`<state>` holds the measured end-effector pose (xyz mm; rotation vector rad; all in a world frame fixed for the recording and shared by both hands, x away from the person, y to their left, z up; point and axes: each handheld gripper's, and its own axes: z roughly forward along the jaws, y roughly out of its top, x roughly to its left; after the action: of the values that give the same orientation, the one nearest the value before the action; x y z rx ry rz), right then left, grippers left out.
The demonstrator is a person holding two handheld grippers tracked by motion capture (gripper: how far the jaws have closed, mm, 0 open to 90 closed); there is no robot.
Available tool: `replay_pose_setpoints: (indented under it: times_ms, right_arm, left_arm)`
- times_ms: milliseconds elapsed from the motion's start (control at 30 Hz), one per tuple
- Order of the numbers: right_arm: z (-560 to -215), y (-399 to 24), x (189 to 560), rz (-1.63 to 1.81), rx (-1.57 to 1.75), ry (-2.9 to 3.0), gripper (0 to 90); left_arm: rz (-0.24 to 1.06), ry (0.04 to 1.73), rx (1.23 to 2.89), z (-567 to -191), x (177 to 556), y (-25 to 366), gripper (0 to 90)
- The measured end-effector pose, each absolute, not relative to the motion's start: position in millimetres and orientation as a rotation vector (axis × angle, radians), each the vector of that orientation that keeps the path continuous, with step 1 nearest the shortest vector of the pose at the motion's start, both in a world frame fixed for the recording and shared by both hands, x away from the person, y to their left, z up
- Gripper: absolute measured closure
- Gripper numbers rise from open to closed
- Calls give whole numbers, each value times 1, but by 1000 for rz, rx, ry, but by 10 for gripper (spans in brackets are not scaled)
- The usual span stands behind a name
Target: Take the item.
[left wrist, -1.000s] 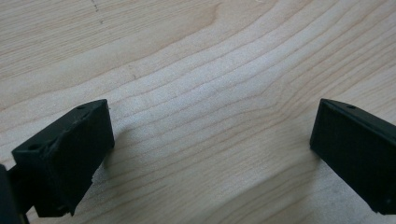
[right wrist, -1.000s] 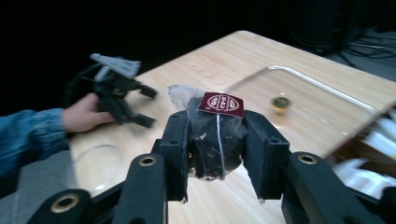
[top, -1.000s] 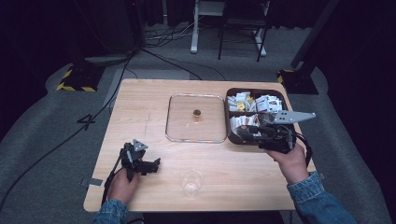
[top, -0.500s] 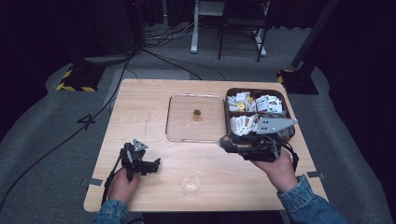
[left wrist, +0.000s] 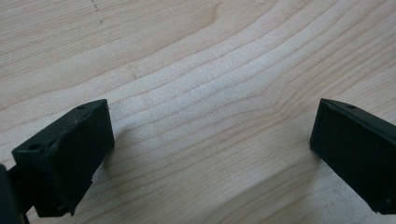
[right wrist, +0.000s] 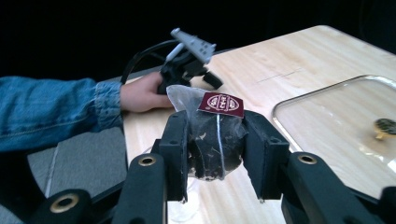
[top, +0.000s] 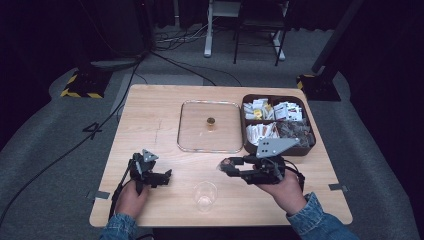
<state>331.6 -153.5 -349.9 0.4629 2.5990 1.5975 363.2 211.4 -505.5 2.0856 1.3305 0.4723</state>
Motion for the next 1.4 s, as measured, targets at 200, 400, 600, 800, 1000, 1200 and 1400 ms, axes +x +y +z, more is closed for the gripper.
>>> replay_pose_setpoints:
  times_ms: [200, 400, 600, 800, 1000, 1200, 1400]
  right_arm:
    - [-363, -138, 325, 1587, 425, 2648, 634]
    - [-379, -126, 324, 1562, 419, 2710, 635]
    - [-392, -115, 322, 1533, 400, 2753, 635]
    - [-406, -104, 321, 1514, 386, 2805, 635]
    - [-415, -99, 321, 1495, 407, 2843, 636]
    - [-419, -97, 322, 1472, 421, 2861, 628]
    - [-422, -95, 321, 1472, 417, 2853, 516]
  left_arm:
    - [472, 1331, 2085, -506, 363, 211, 0]
    - [473, 1330, 2086, -506, 363, 211, 0]
    - [472, 1330, 2085, -506, 363, 211, 0]
    - [472, 1330, 2086, -506, 363, 211, 0]
    - [472, 1330, 2086, -505, 363, 211, 0]
    - [472, 1330, 2086, -506, 363, 211, 0]
    - [472, 1330, 2086, -506, 363, 211, 0]
